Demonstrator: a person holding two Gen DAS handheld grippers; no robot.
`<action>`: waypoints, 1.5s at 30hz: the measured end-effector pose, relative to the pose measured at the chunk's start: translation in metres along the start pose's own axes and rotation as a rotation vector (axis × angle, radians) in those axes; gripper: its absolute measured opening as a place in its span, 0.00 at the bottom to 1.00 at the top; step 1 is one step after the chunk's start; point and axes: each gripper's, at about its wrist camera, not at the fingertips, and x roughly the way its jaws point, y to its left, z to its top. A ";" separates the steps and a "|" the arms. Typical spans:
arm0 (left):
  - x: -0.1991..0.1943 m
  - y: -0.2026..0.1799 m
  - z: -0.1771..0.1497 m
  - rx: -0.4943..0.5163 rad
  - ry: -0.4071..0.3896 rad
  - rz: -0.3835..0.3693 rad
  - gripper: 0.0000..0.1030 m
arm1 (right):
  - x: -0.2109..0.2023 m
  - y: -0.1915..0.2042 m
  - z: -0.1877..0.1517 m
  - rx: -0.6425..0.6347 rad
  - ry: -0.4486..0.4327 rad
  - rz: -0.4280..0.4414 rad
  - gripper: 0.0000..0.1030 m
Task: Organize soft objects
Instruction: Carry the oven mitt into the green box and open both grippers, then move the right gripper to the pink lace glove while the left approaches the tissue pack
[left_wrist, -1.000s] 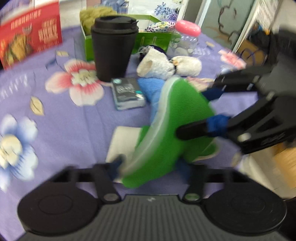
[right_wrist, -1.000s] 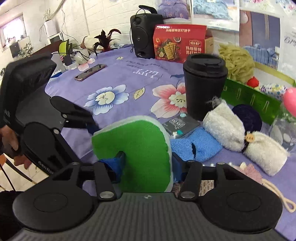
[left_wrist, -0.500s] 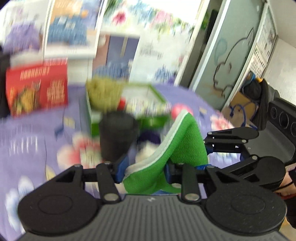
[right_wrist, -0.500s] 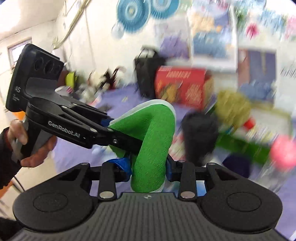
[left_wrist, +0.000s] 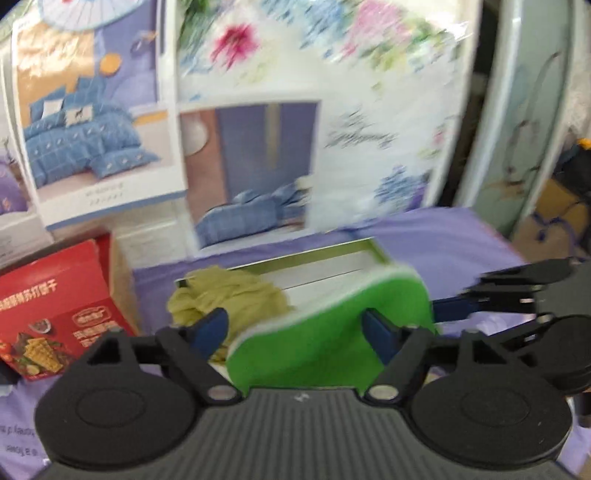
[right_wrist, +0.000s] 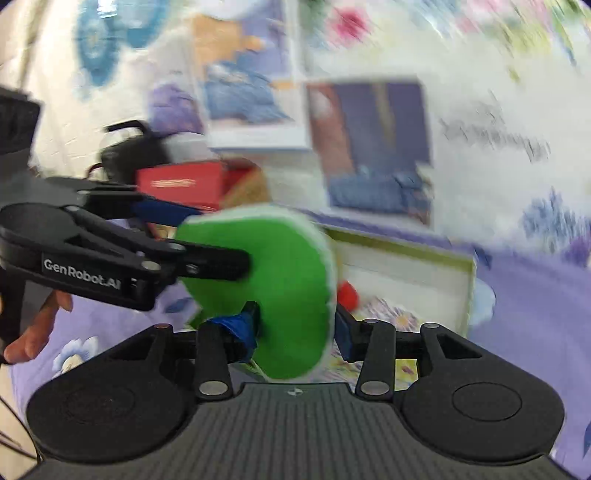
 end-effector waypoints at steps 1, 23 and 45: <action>0.008 0.003 0.000 -0.013 -0.002 0.013 0.76 | 0.003 -0.010 -0.003 0.029 -0.012 -0.027 0.27; -0.069 -0.015 -0.014 -0.180 -0.178 0.132 0.81 | -0.095 0.010 -0.035 0.032 -0.309 -0.382 0.34; -0.087 -0.029 -0.235 -0.170 0.109 0.172 0.85 | -0.072 0.111 -0.229 -0.007 -0.083 -0.271 0.37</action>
